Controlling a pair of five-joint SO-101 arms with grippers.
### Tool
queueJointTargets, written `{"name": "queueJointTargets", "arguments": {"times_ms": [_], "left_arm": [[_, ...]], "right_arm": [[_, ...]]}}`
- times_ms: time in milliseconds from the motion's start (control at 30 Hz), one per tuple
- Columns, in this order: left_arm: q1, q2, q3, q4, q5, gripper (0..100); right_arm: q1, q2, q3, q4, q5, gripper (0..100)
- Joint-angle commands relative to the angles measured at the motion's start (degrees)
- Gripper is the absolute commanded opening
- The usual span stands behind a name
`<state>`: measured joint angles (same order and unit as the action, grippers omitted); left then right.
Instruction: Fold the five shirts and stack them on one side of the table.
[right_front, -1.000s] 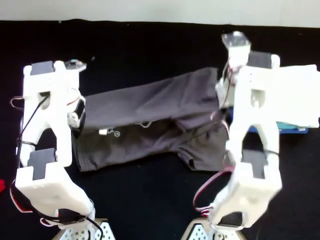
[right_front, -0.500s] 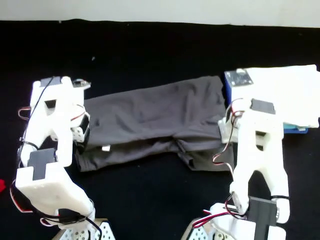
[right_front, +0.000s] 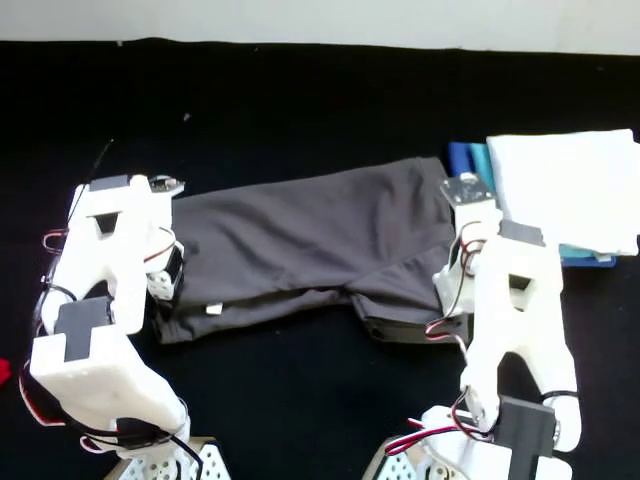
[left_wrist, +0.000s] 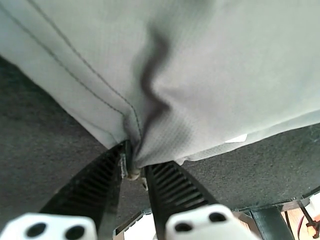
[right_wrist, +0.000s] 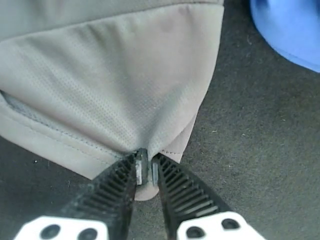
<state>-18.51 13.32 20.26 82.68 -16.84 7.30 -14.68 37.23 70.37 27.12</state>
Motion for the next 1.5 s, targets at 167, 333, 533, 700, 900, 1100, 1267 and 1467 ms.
{"name": "queueJointTargets", "arguments": {"times_ms": [167,333,533,700,900,1100,1267,1467], "left_arm": [[-0.84,-3.82,0.84,0.88,-0.70,1],[-0.84,-11.82,0.57,2.29,-0.70,1],[-0.31,-16.40,3.91,1.49,-0.70,1],[0.75,-16.40,10.24,-3.87,-0.70,1],[0.92,-16.48,12.88,-5.01,-0.70,1],[0.92,-17.01,11.91,-0.79,-0.70,7],[0.66,-17.01,3.65,7.65,-0.70,17],[0.66,-16.84,-13.49,15.82,-0.62,17]], "right_arm": [[1.63,-4.00,-0.92,-0.31,0.70,0.5],[1.45,-8.75,-1.45,2.15,0.70,0.5],[1.63,-9.89,-0.84,2.15,0.70,0.5],[1.63,-9.89,-0.84,2.33,0.70,0.5],[1.54,-9.89,-0.84,3.21,0.70,0.8],[-1.27,-10.51,-1.36,10.42,0.70,14.6],[-2.95,-10.59,-4.00,11.30,0.35,21.6],[-2.95,-10.33,-15.25,10.95,0.26,21.6]]}}
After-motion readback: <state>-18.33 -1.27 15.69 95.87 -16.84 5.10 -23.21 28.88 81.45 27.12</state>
